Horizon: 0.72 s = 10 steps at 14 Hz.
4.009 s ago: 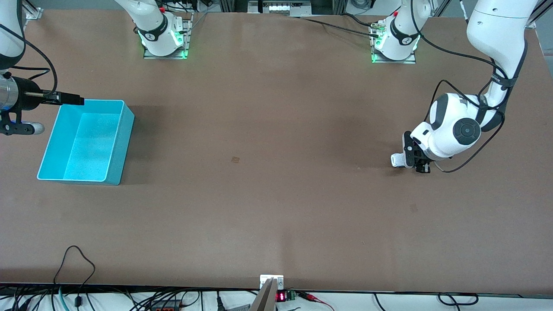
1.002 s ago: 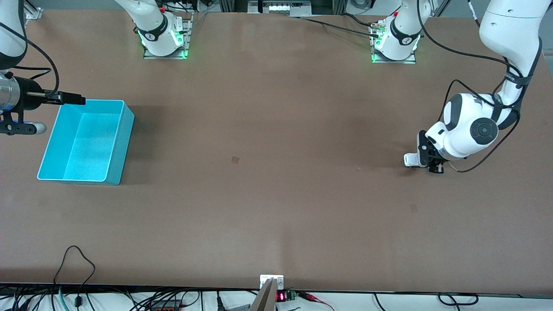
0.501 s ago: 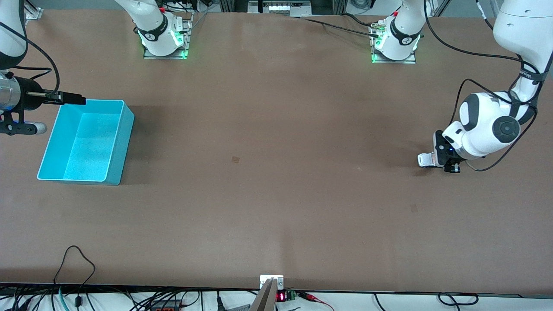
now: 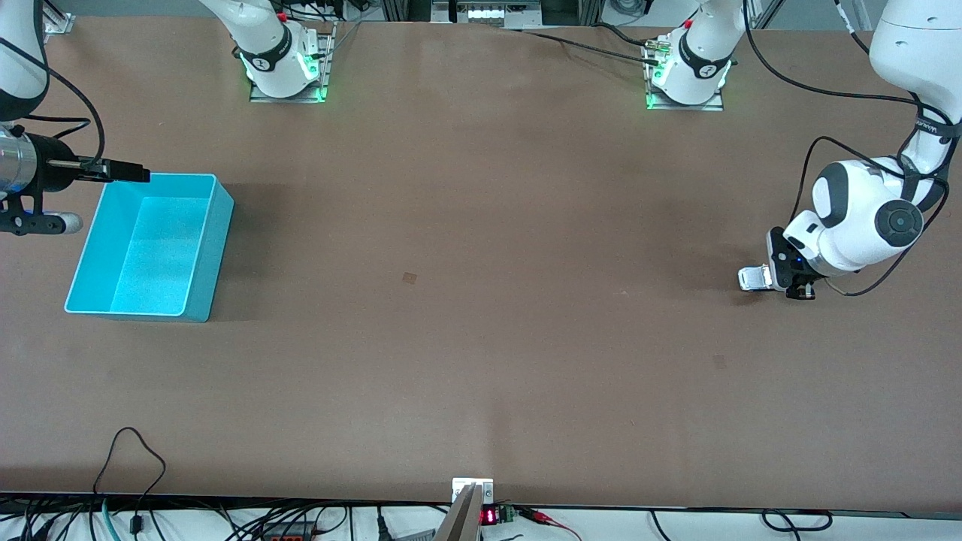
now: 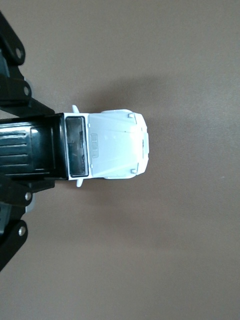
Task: Wind and store white jeep toy
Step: 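Pull the jeep backward along the table with the left gripper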
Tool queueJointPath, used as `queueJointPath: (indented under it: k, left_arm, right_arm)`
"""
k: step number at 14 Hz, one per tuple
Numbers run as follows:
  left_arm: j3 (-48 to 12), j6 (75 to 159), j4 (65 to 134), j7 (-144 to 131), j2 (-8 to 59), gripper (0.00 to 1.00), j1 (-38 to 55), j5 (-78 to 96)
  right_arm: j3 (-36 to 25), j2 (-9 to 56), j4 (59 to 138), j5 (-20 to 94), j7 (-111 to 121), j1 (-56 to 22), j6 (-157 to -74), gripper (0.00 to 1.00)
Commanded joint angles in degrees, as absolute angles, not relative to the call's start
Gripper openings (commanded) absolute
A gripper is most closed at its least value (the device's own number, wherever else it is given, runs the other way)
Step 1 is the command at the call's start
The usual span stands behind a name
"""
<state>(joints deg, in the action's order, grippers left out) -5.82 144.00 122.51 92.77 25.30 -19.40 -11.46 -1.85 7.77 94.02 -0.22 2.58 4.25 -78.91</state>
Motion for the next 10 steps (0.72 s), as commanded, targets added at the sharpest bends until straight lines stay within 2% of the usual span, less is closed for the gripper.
queueJointPath:
  k: [1,10]
  left_arm:
    - [-5.98,144.32,122.26,92.99,29.44,0.17,-21.88,-13.18]
    - [-5.98,144.32,120.85,93.43,30.32,0.17,-24.52,-16.7]
  right_arm:
    - [-1.67,7.73,93.6,0.18,2.9,4.31,-78.05,1.0]
    - [-1.58,7.73,93.6,0.18,2.9,4.22,-78.05,1.0]
